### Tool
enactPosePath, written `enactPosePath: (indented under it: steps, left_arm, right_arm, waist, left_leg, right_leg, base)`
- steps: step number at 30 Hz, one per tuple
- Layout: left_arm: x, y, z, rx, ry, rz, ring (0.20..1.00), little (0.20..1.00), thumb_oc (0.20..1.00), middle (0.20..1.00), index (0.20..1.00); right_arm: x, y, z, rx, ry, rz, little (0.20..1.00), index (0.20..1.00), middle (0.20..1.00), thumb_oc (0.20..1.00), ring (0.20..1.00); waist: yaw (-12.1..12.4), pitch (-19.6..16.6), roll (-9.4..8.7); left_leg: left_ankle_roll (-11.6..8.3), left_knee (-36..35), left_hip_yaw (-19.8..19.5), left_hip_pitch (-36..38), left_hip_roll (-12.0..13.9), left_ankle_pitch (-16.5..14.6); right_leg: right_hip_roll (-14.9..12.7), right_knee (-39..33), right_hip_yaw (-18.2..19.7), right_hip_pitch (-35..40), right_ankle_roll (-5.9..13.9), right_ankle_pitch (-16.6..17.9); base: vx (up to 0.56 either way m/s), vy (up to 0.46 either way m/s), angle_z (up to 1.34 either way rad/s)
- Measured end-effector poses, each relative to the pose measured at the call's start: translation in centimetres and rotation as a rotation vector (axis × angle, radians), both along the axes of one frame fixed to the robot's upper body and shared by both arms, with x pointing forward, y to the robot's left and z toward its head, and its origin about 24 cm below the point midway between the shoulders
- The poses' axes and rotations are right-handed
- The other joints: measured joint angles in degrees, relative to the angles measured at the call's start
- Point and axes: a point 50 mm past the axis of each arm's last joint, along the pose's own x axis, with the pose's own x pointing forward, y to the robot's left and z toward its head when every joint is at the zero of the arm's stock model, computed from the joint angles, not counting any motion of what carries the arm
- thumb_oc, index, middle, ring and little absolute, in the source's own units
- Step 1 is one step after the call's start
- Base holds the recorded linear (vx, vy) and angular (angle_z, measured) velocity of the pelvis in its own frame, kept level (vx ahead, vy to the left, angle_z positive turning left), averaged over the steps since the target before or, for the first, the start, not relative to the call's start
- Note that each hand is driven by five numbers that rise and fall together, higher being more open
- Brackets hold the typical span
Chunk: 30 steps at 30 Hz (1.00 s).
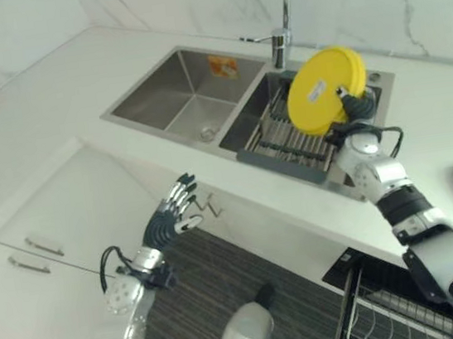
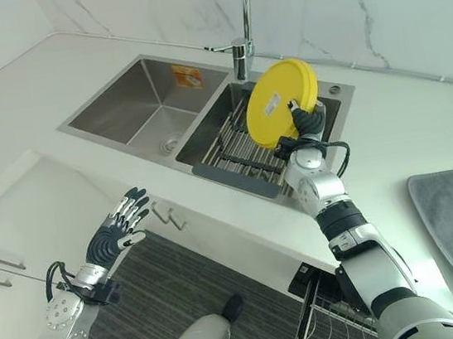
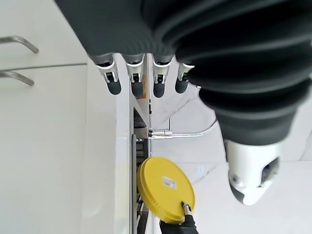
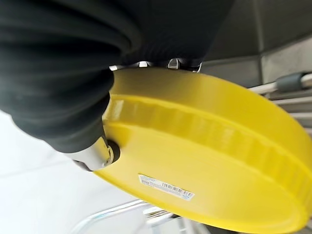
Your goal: Place the dishes in the dishwasher.
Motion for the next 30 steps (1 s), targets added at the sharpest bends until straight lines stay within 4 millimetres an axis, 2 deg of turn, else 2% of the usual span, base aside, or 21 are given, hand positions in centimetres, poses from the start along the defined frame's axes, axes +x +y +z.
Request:
enactPosePath:
  steps: [4,7,10,12,17,18,19,22,24,26,28,30]
  left_arm:
    - [-0.1,0.0,-0.1,-0.003,0.004,0.007,1.000,1.000,1.000,1.000,1.000]
    - [-0.1,0.0,-0.1,-0.005,0.003,0.006,1.000,1.000,1.000,1.000,1.000]
    - [-0.1,-0.2,0.1,-0.013,-0.007,0.003,1.000,1.000,1.000,1.000,1.000]
    - [0.0,-0.3,0.2,-0.016,-0.012,0.009,1.000,1.000,1.000,1.000,1.000]
    - [0.3,-0.6,1.0,-0.032,-0.047,0.022,1.000,1.000,1.000,1.000,1.000]
    - [0.5,-0.9,1.2,-0.036,-0.059,0.019,1.000,1.000,1.000,1.000,1.000]
    - [0.7,-1.1,1.4,-0.036,-0.068,0.011,1.000,1.000,1.000,1.000,1.000]
    - [1.2,-2.2,1.8,-0.043,-0.087,-0.018,1.000,1.000,1.000,1.000,1.000]
    - [1.2,-2.7,1.7,-0.040,-0.093,-0.033,1.000,1.000,1.000,1.000,1.000]
    - [1.1,-2.9,2.3,-0.050,-0.126,-0.021,1.000,1.000,1.000,1.000,1.000]
    - [1.1,-3.1,3.0,-0.062,-0.171,-0.021,1.000,1.000,1.000,1.000,1.000]
    - [1.0,-3.3,3.4,-0.049,-0.203,-0.018,1.000,1.000,1.000,1.000,1.000]
  right_arm:
    - [-0.9,0.9,1.9,0.005,-0.137,0.046,0.200,0.200,0.200,0.200,0.200]
    - [-2.3,2.5,4.6,-0.043,-0.322,0.109,0.200,0.200,0.200,0.200,0.200]
    - [-3.4,3.1,6.4,-0.036,-0.448,0.135,0.200,0.200,0.200,0.200,0.200]
    - [-3.8,3.3,6.8,-0.034,-0.488,0.136,0.200,0.200,0.200,0.200,0.200]
    - [-5.8,4.0,8.9,-0.047,-0.643,0.147,0.200,0.200,0.200,0.200,0.200]
    - [-6.4,4.1,9.4,-0.032,-0.680,0.151,0.200,0.200,0.200,0.200,0.200]
    - [-6.6,4.1,9.6,-0.026,-0.695,0.155,0.200,0.200,0.200,0.200,0.200]
    - [-7.2,4.3,10.2,-0.010,-0.730,0.174,0.200,0.200,0.200,0.200,0.200]
    - [-7.4,4.2,10.2,0.000,-0.736,0.176,0.200,0.200,0.200,0.200,0.200]
    - [-8.4,3.8,9.6,0.026,-0.750,0.199,0.200,0.200,0.200,0.200,0.200]
    - [-9.1,3.1,8.5,0.044,-0.736,0.208,0.200,0.200,0.200,0.200,0.200]
    - [-9.6,2.4,7.4,0.038,-0.718,0.204,0.200,0.200,0.200,0.200,0.200]
  waist:
    - [-0.6,0.0,-0.01]
    - [-1.8,0.0,-0.03]
    - [-2.9,-0.1,-0.09]
    - [-3.0,-0.1,-0.19]
    - [-5.8,-0.6,-0.86]
    - [-7.8,-0.7,-1.04]
    - [-8.4,-0.8,-1.09]
    - [-10.6,-1.5,-1.13]
    - [-13.2,-3.3,-1.38]
    - [-14.3,-3.7,-1.41]
    - [-16.6,-3.9,-1.43]
    - [-16.9,-4.1,-1.21]
  left_leg:
    - [-0.01,-0.4,1.0,0.6,0.4,0.0]
    - [-0.04,-0.5,2.0,1.1,1.2,0.0]
    - [-0.06,-0.7,3.1,1.5,1.7,0.0]
    - [-0.10,-1.2,3.9,2.2,2.0,0.0]
    - [-0.34,-2.3,6.9,3.4,3.5,0.3]
    - [-0.36,-2.4,8.0,4.1,3.9,0.3]
    - [-0.37,-2.5,8.7,4.5,4.1,0.2]
    - [-0.45,-3.9,11.4,6.6,5.0,0.3]
    - [-0.50,-4.6,13.1,7.1,5.4,0.3]
    - [-0.50,-5.2,16.0,8.8,5.9,0.3]
    - [-0.38,-5.2,18.3,9.6,6.2,0.2]
    - [-0.32,-5.2,20.0,10.1,6.6,0.0]
  right_leg:
    - [0.0,0.0,1.3,-0.2,0.00,0.0]
    - [0.1,0.0,2.3,-0.4,0.03,0.0]
    - [0.2,0.0,3.2,-0.7,0.64,0.4]
    - [0.2,0.1,4.2,-0.7,0.69,0.4]
    - [0.4,0.5,7.2,-2.3,1.13,0.7]
    - [0.2,0.9,7.8,-2.4,1.15,0.8]
    - [0.2,1.0,8.5,-2.6,1.16,0.8]
    - [0.2,0.8,11.1,-3.1,1.56,1.2]
    - [0.2,0.8,12.8,-4.1,1.54,1.5]
    - [0.1,1.1,15.1,-4.5,1.58,1.7]
    - [0.0,1.4,15.9,-5.1,1.70,1.8]
    - [0.0,2.3,17.1,-6.2,1.70,1.8]
  base:
    - [-0.05,-0.084,-0.13]
    - [-0.05,-0.093,-0.18]
    - [-0.05,-0.119,-0.15]
    - [-0.06,-0.109,-0.22]
    - [-0.07,-0.098,-0.31]
    - [-0.10,-0.111,-0.30]
    - [-0.07,-0.066,-0.39]
    - [-0.05,-0.036,-0.47]
    - [-0.08,-0.034,-0.54]
    - [-0.06,0.000,-0.54]
    - [-0.06,0.026,-0.33]
    - [-0.02,0.042,-0.41]
